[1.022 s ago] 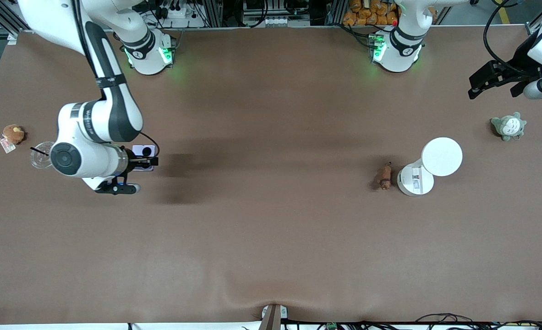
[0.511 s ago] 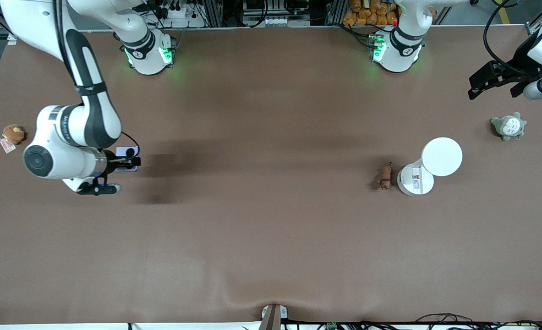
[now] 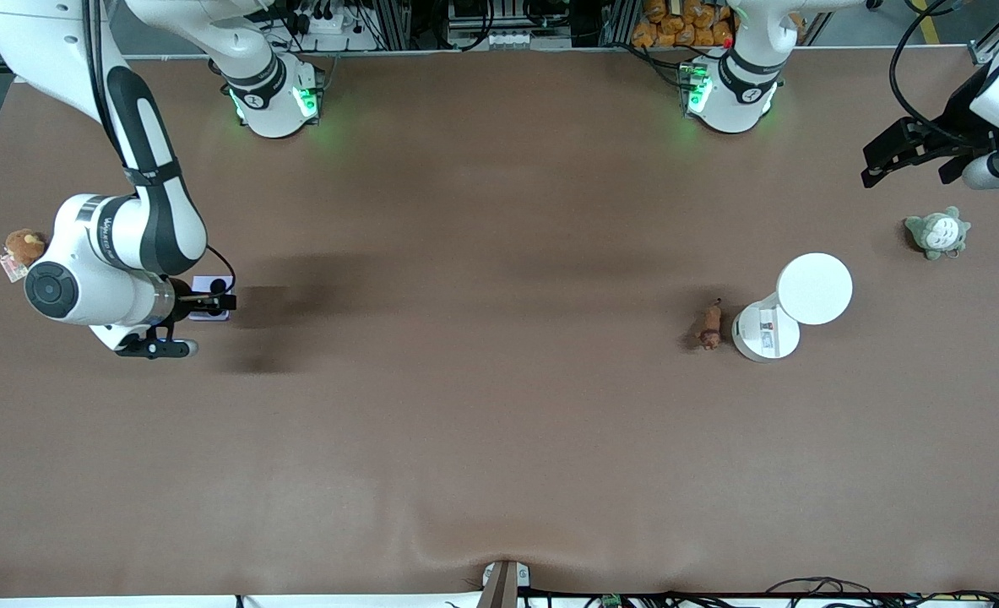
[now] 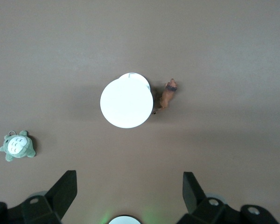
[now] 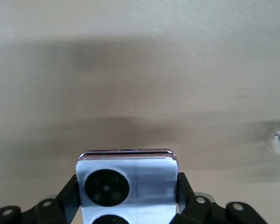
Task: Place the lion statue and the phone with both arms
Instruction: 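Carry the phone with the right gripper beside the clear plastic cup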
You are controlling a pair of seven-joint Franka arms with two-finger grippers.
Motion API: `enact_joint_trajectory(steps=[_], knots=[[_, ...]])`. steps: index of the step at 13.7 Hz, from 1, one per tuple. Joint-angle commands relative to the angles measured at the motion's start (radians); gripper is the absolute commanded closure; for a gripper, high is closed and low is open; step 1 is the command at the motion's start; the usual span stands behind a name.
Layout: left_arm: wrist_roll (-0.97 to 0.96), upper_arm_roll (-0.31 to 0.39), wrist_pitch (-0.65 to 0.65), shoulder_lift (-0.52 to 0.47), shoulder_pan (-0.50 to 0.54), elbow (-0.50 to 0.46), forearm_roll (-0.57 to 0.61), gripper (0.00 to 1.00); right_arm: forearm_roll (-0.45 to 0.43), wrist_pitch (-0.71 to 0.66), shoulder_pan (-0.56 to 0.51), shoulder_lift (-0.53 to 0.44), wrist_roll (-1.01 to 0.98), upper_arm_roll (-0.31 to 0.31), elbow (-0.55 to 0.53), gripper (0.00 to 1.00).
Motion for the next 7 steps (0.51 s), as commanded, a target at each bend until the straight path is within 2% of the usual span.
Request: enact_joint_trajectory(steps=[1,7], knots=[[-0.001,0.001,0.005,0.007,-0.001,0.01,-0.019,0.0,-0.031,0.032,-0.032,-0.007,-0.009,0.014,-0.024,1.0],[-0.001,0.001,0.007,0.013,-0.003,0.01,-0.017,0.0,-0.057,0.15,-0.07,0.022,-0.064,0.014,-0.077,1.0]])
